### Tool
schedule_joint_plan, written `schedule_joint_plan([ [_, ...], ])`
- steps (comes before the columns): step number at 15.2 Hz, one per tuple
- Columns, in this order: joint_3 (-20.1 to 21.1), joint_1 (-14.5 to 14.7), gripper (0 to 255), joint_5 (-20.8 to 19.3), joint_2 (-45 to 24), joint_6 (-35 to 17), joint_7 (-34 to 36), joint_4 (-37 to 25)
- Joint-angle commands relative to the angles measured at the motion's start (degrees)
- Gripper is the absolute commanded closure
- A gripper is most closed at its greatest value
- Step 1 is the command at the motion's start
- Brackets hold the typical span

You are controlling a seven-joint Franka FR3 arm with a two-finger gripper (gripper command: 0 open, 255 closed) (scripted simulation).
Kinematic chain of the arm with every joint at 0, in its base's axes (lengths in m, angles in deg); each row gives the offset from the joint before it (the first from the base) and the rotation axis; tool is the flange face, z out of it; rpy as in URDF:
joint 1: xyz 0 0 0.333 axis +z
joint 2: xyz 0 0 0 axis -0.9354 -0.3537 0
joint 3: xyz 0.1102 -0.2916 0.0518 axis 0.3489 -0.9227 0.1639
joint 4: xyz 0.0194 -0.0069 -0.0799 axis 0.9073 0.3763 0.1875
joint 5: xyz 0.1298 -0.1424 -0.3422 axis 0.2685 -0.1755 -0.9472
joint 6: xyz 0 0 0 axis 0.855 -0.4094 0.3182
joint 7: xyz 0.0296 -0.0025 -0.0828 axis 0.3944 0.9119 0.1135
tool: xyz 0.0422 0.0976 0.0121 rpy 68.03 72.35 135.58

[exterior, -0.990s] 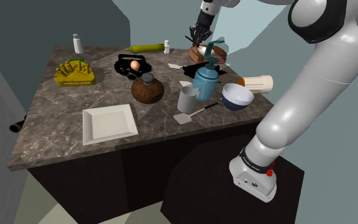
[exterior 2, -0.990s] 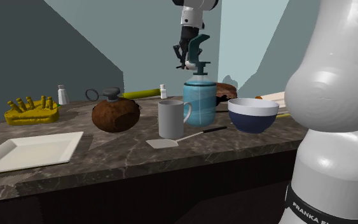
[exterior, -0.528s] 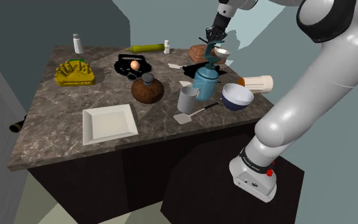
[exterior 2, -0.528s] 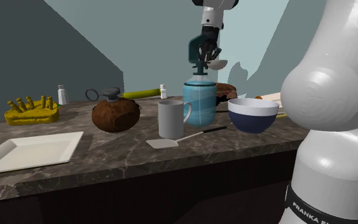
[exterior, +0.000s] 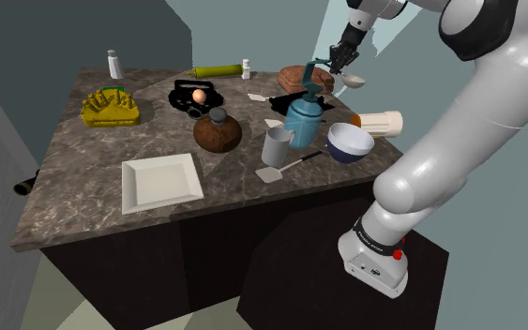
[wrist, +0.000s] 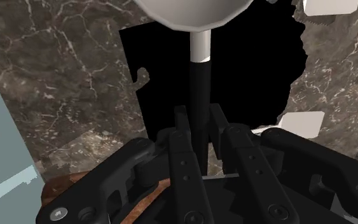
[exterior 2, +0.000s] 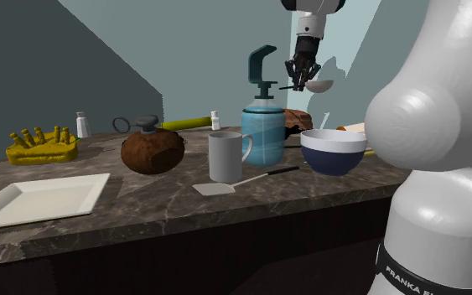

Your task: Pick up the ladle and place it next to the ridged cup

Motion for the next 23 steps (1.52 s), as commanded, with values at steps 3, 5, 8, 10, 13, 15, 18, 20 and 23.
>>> schedule_joint_plan([
  [3,-2.8,-2.7,255,0.8,-1.1,1.0,-5.8,-1.3],
  [5,-4.0,-4.0,255,1.4,-2.0,0.9,-8.4,-1.6],
  [8,-4.0,-4.0,255,1.6,-2.2,-1.4,-8.8,0.4],
  [10,-4.0,-4.0,255,1.8,-2.4,-2.9,-9.0,1.7],
  [13,-3.9,-4.0,255,2.1,-2.8,-5.1,-9.5,3.6],
  [15,-3.9,-4.0,255,2.4,-3.1,-6.5,-9.8,4.8],
  [18,-3.9,-4.0,255,2.8,-3.7,-8.7,-10.3,6.4],
  [20,-3.9,-4.0,255,3.1,-4.2,-10.1,-10.6,7.5],
  [23,-3.9,-4.1,255,3.7,-5.0,-12.2,-11.2,8.9],
])
